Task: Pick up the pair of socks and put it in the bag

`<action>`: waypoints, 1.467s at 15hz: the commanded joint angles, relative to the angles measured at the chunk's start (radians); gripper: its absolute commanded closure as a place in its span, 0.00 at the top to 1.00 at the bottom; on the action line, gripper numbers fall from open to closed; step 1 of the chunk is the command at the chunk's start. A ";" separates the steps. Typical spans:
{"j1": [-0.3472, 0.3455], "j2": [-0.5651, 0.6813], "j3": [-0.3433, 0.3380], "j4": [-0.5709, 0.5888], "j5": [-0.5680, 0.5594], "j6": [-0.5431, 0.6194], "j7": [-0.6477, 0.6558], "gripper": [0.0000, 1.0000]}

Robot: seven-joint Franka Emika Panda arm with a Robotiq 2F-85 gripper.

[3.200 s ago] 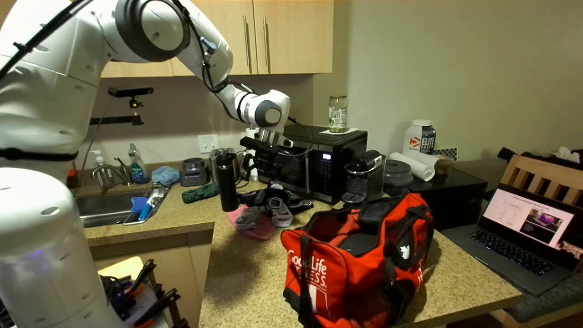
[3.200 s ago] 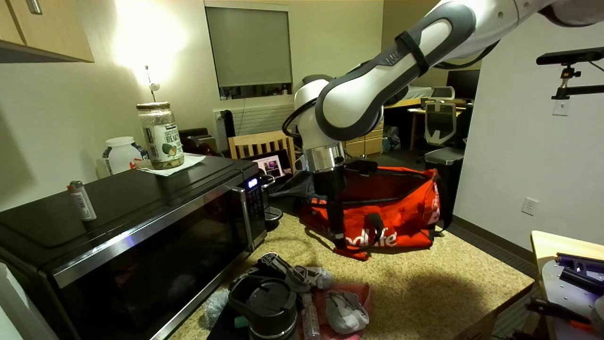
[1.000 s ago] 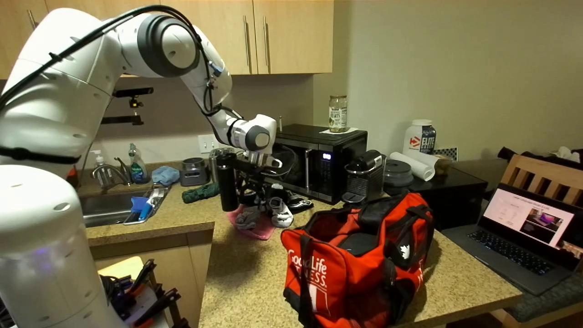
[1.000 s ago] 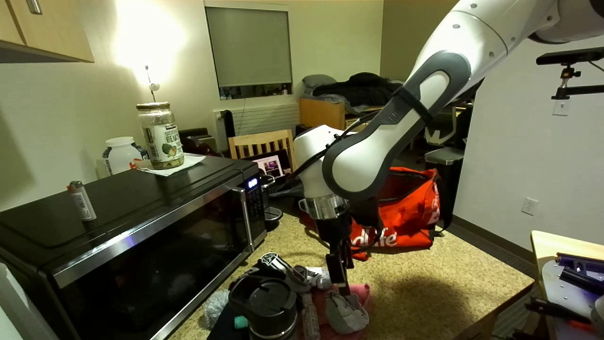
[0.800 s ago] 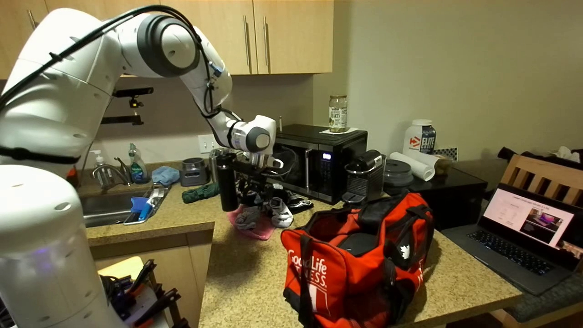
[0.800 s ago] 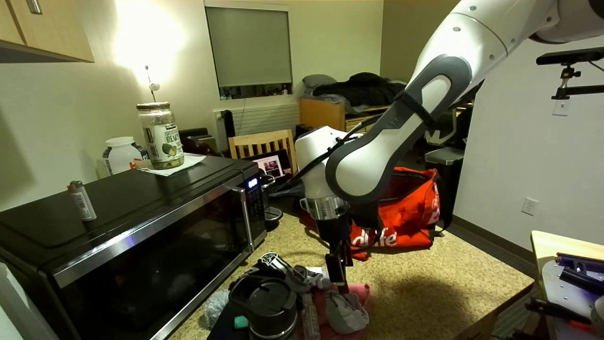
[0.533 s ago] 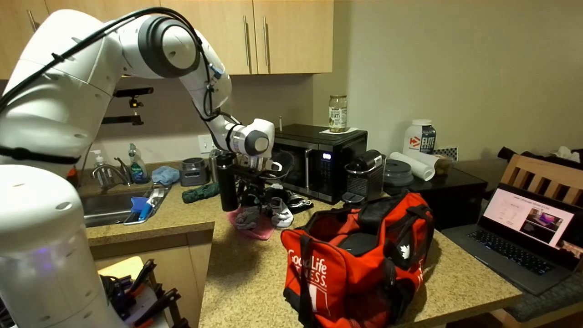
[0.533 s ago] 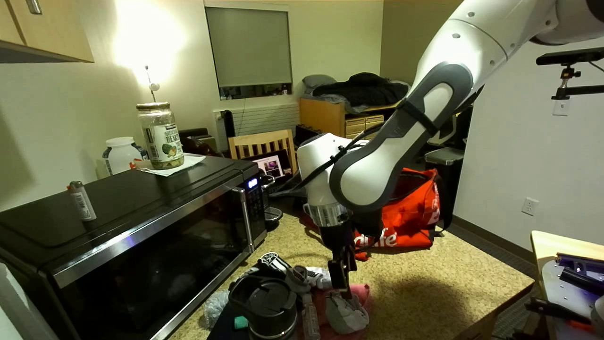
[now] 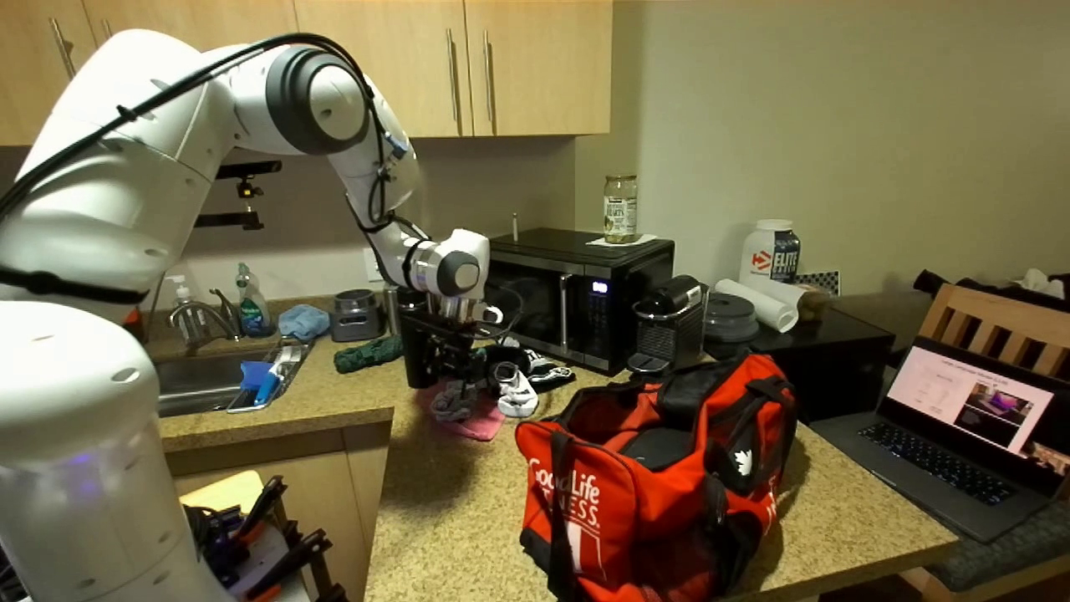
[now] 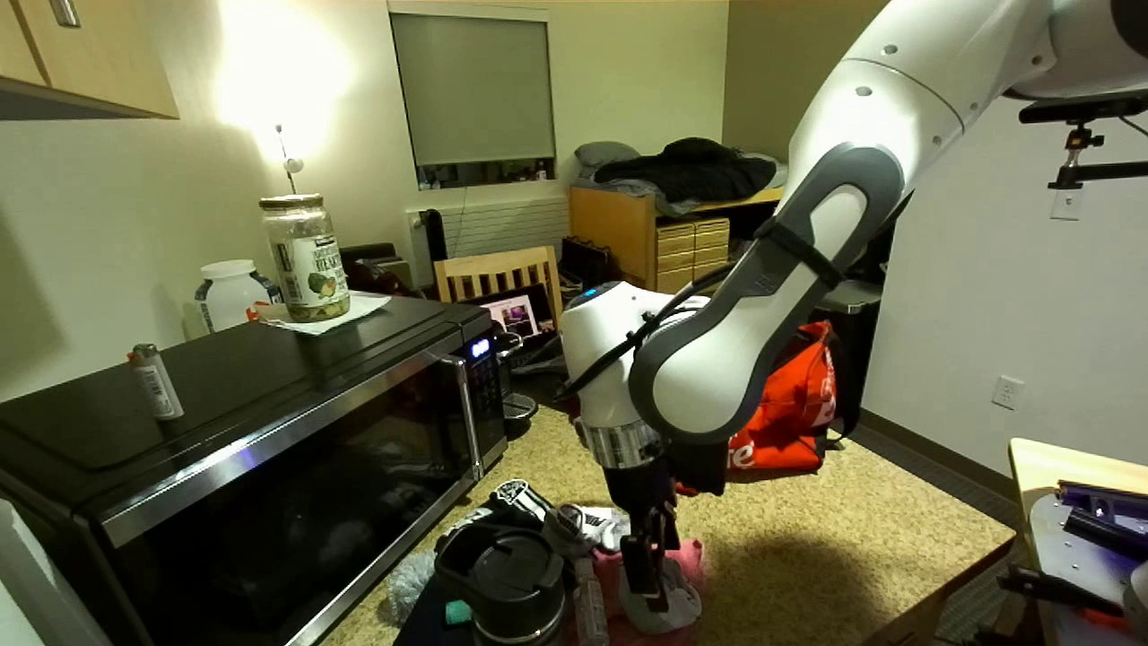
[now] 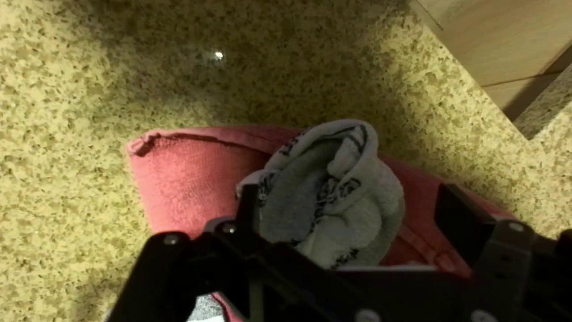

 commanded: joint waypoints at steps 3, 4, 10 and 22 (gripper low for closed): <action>0.015 -0.004 -0.013 -0.024 -0.021 0.099 0.026 1.00; 0.014 -0.004 -0.015 -0.026 -0.023 0.108 0.024 1.00; 0.012 0.003 -0.024 -0.036 -0.036 0.127 0.011 1.00; 0.005 0.052 -0.017 -0.041 -0.026 0.181 0.000 0.54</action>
